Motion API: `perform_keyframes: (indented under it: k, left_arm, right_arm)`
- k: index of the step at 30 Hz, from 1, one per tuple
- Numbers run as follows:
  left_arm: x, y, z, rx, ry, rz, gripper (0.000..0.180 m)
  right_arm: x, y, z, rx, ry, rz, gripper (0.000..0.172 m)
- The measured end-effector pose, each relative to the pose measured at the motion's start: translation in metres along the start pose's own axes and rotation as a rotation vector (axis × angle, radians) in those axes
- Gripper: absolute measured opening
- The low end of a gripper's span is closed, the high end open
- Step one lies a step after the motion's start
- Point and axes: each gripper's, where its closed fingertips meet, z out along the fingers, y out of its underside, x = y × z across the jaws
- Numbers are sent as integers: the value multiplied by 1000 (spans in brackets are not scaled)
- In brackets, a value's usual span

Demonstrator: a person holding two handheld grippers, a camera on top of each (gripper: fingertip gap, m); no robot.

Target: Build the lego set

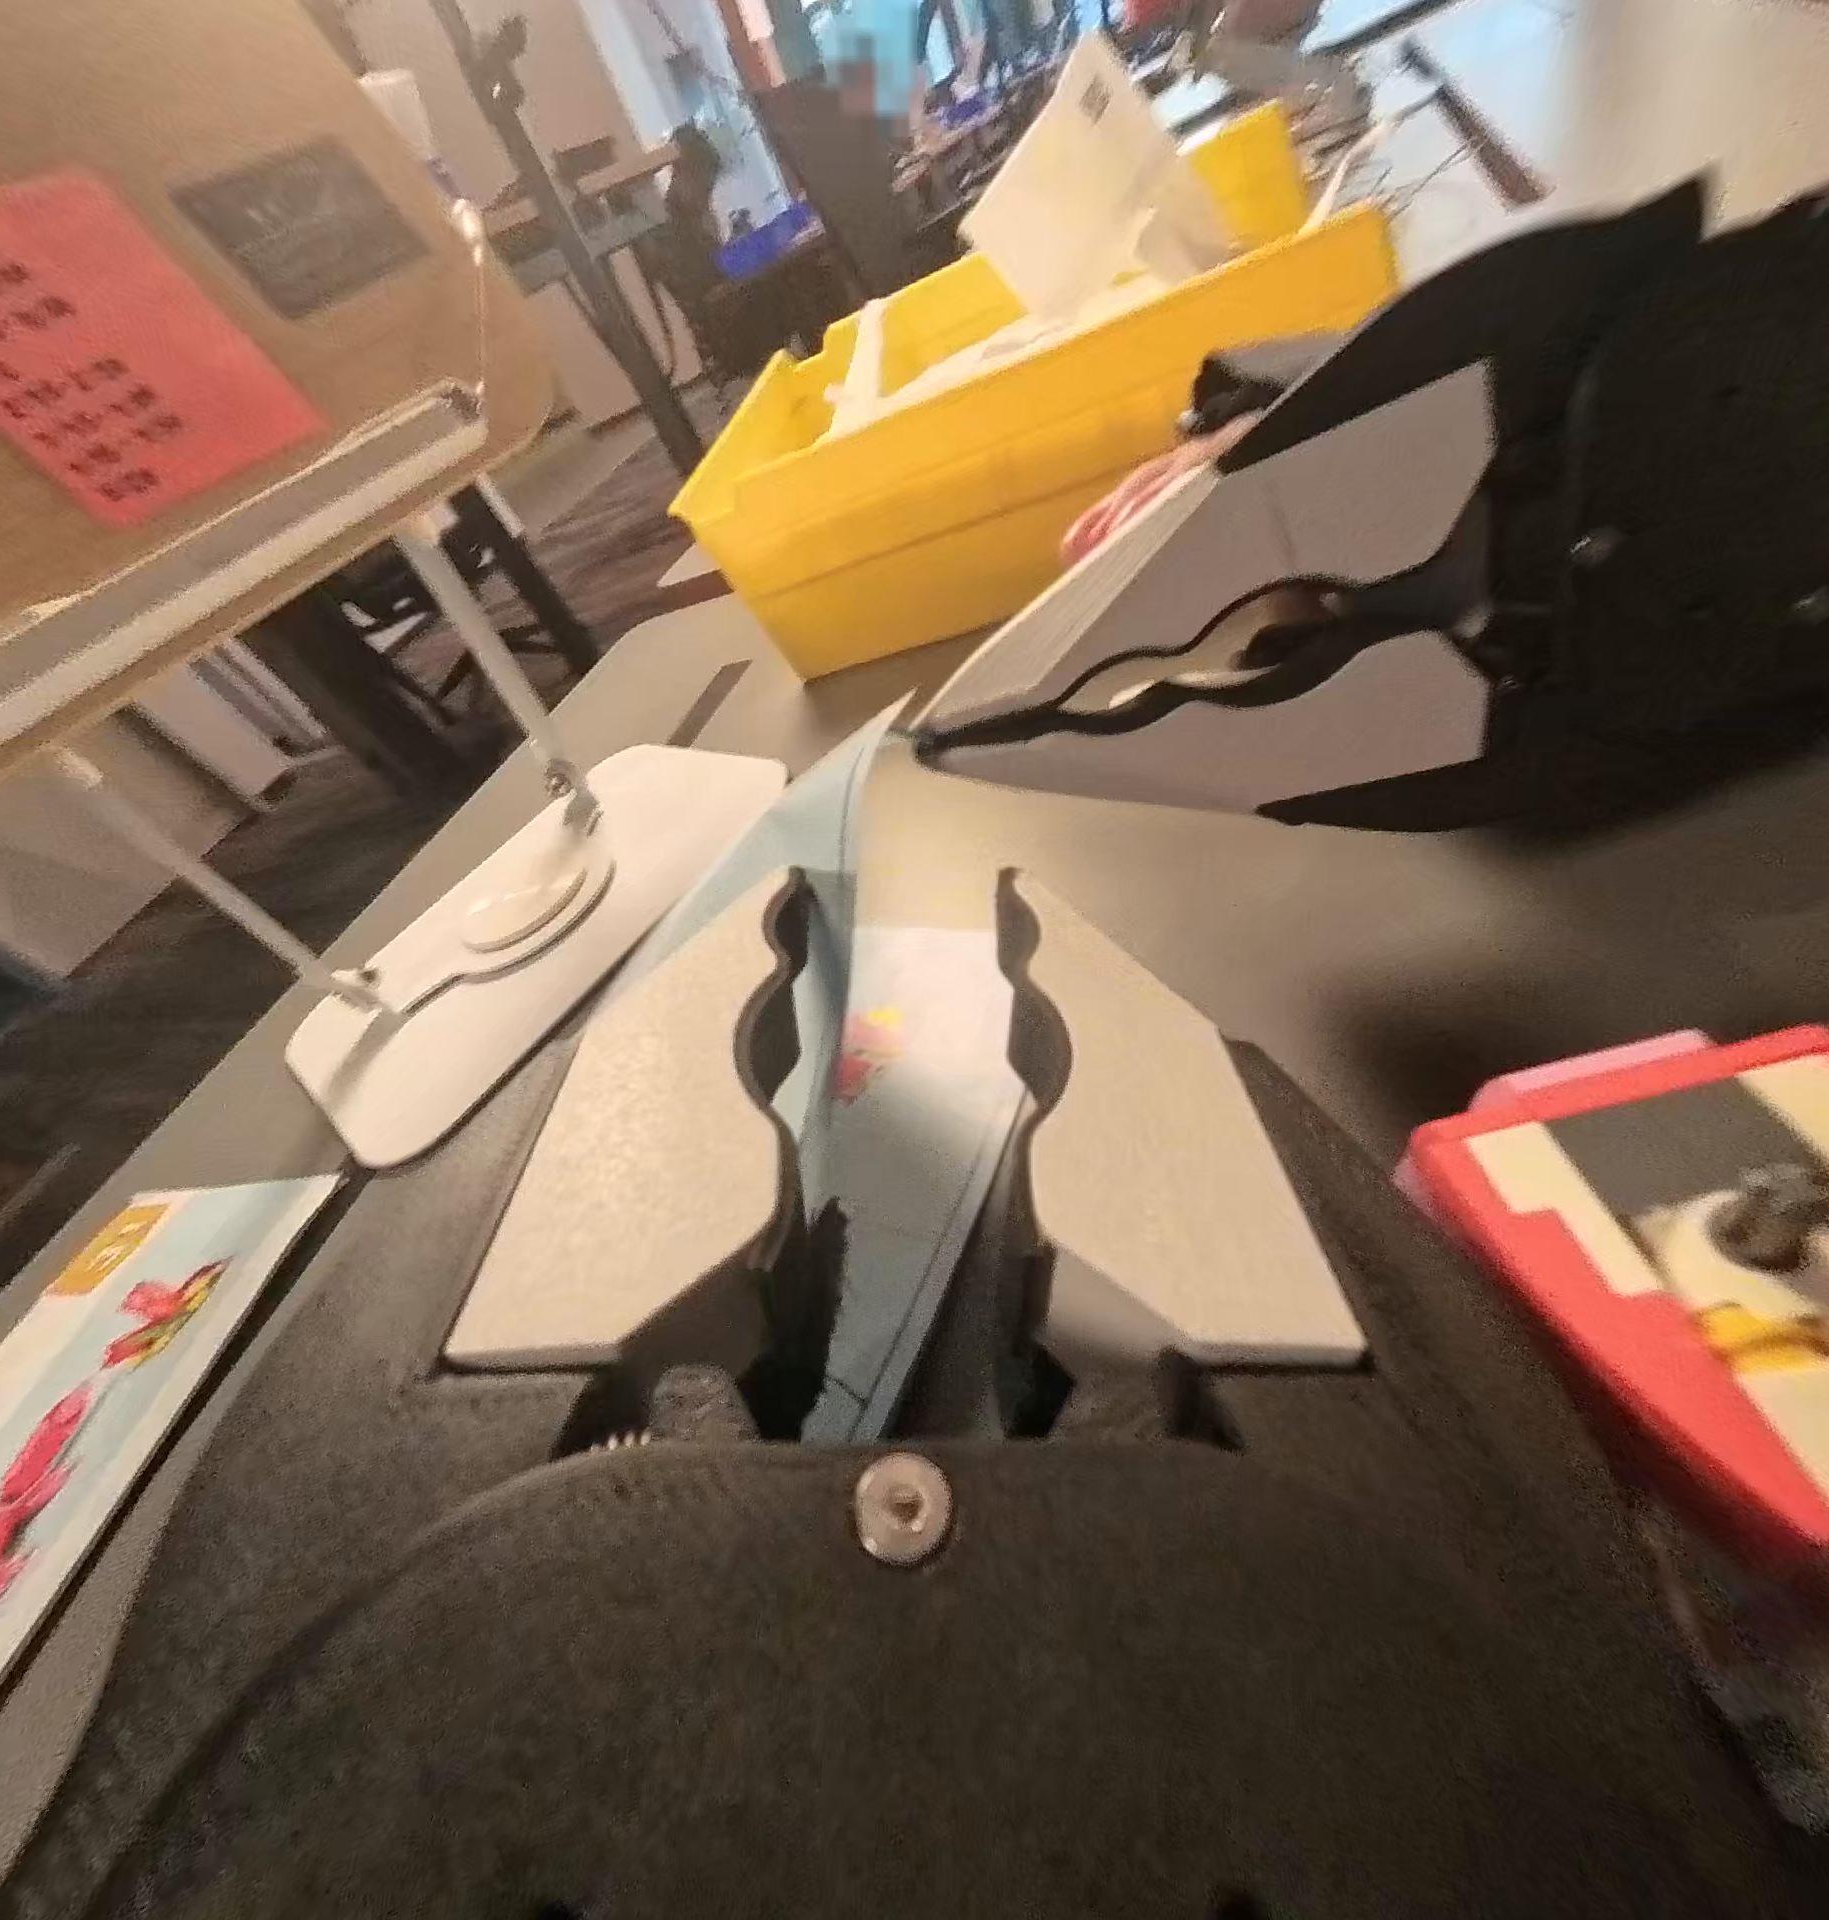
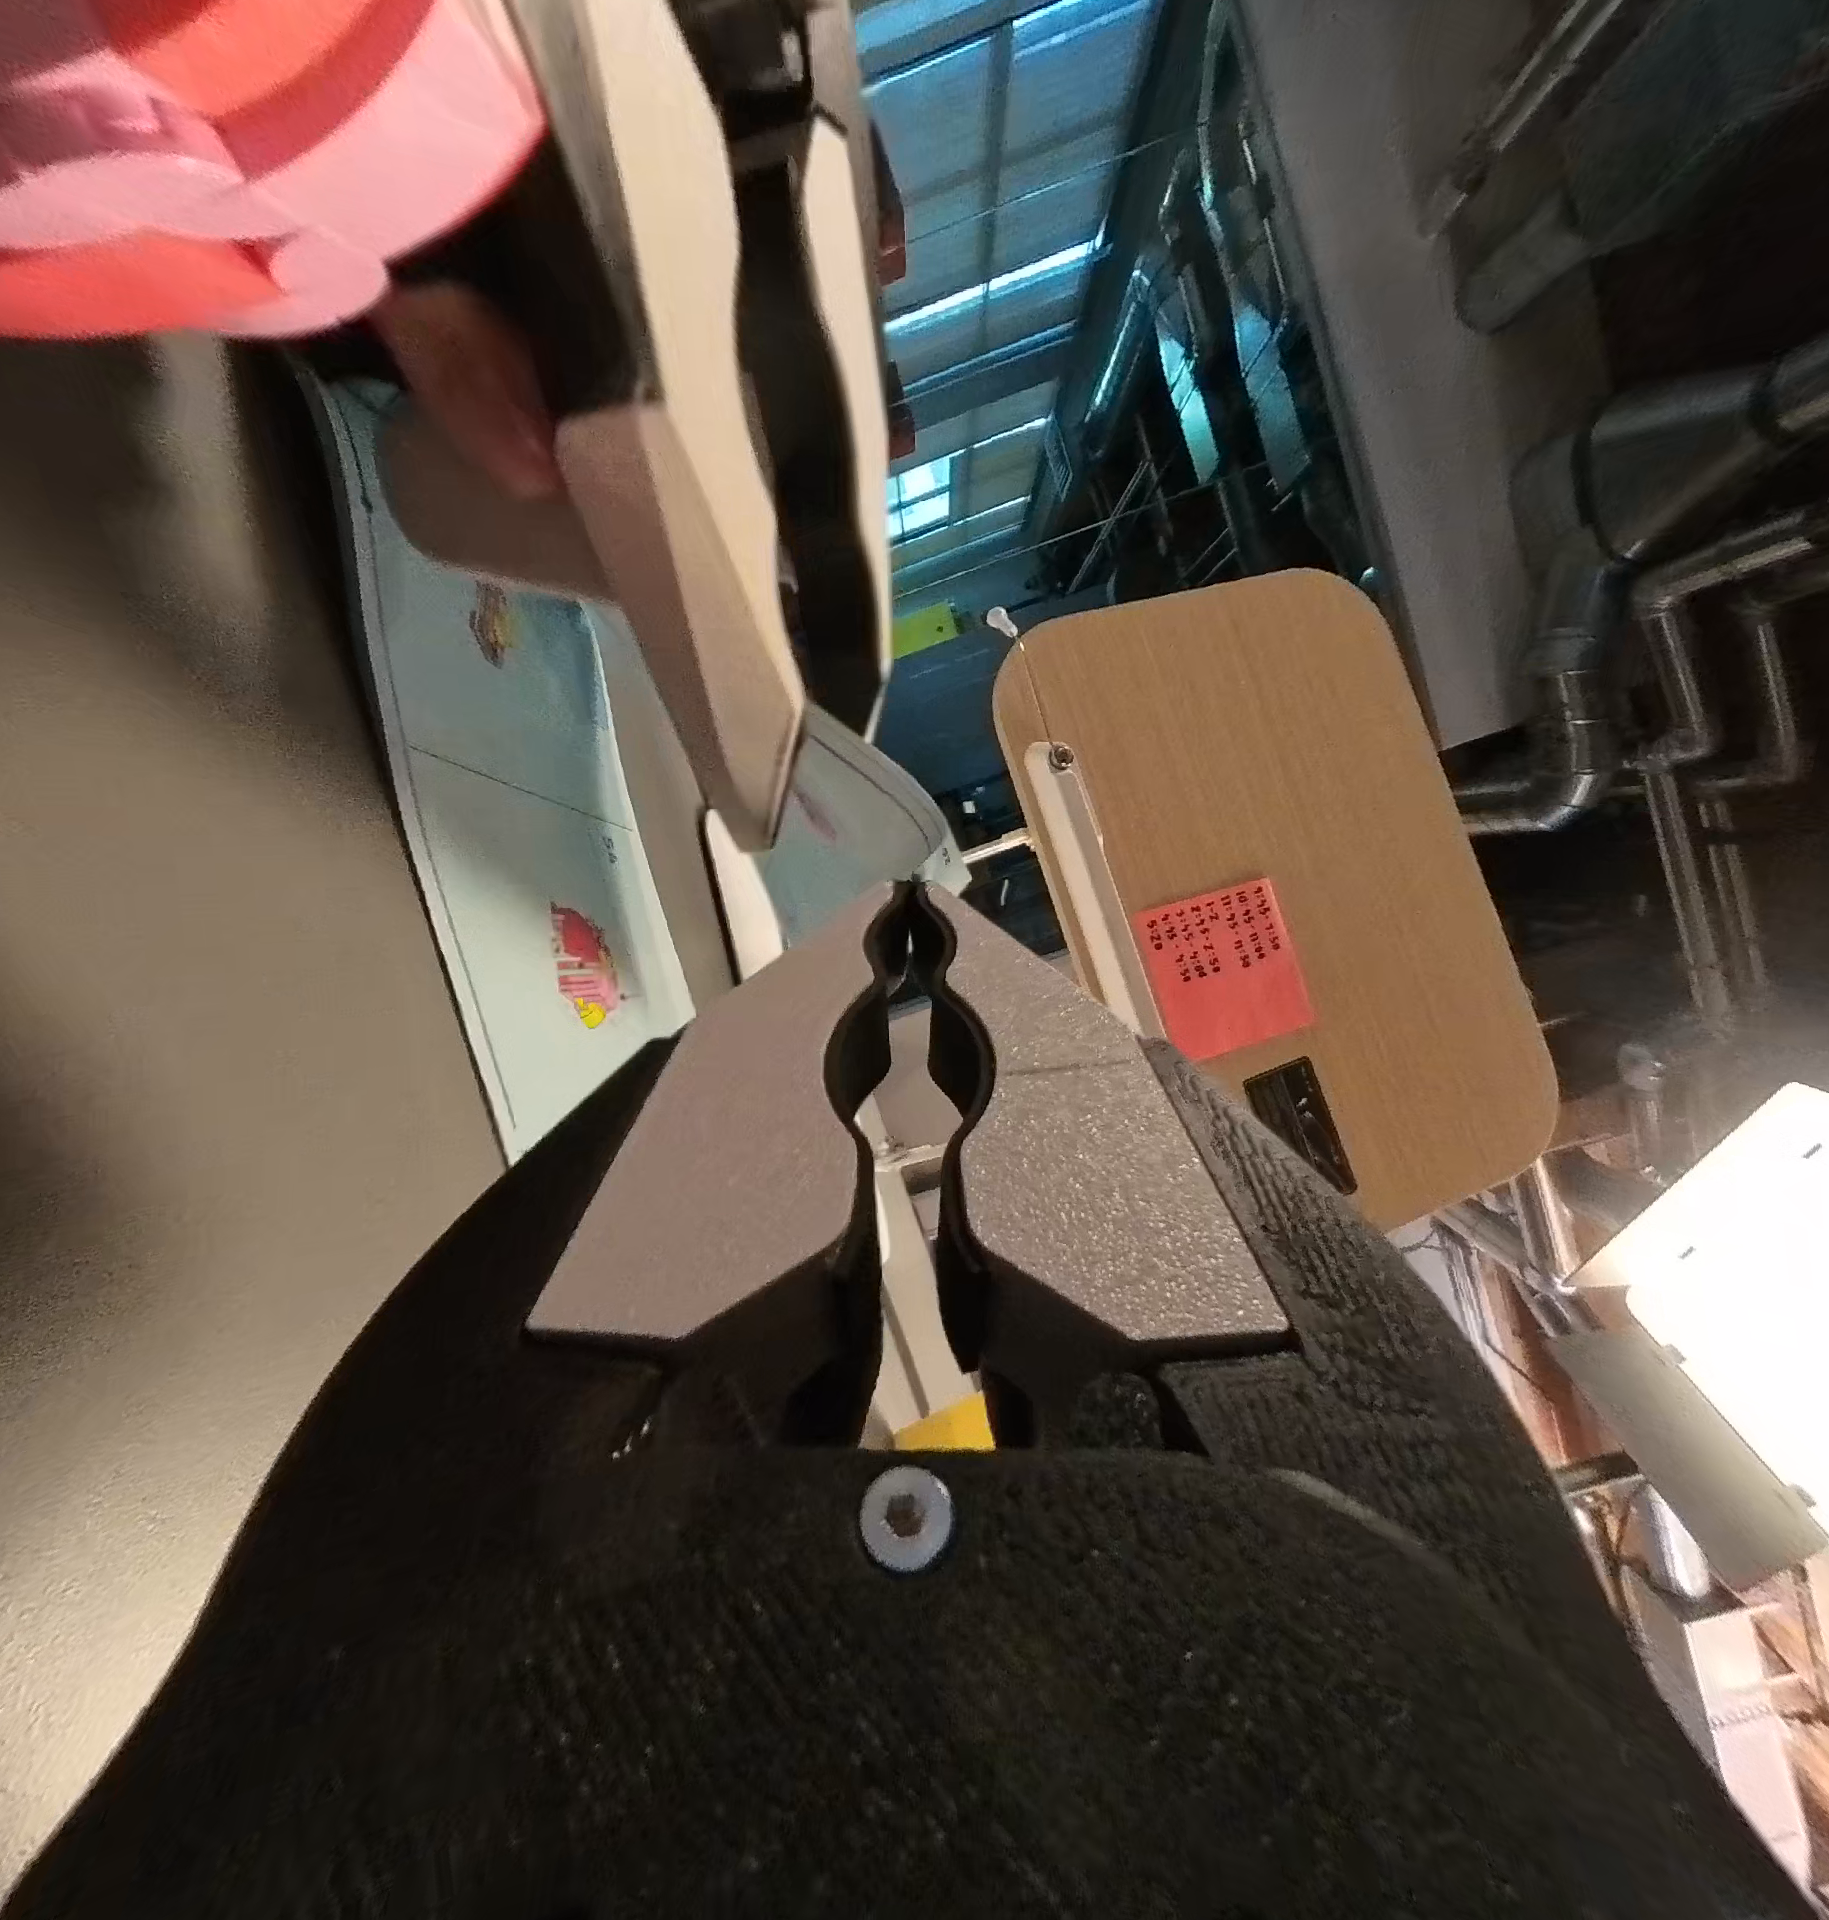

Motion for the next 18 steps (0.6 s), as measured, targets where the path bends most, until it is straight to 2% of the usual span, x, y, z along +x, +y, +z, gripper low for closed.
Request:
perform_keyframes:
  k: [2, 5, 9, 18]
  left_arm:
    - [6, -15, -4, 77, 52, -39, 43]
    - [4, -31, -8, 156, 64, -109, 42]
    - [-5, -31, -5, 120, 6, -115, 30]
    - [-16, -21, 1, -2, -80, -88, 25]
  right_arm:
    - [-1, 0, 0, -2, -7, -5, 0]
    - [-4, -2, 0, 3, -14, -33, 0]
    - [-9, -6, 0, 18, -24, -88, 0]
    - [-13, -10, 0, 33, -34, -134, 0]
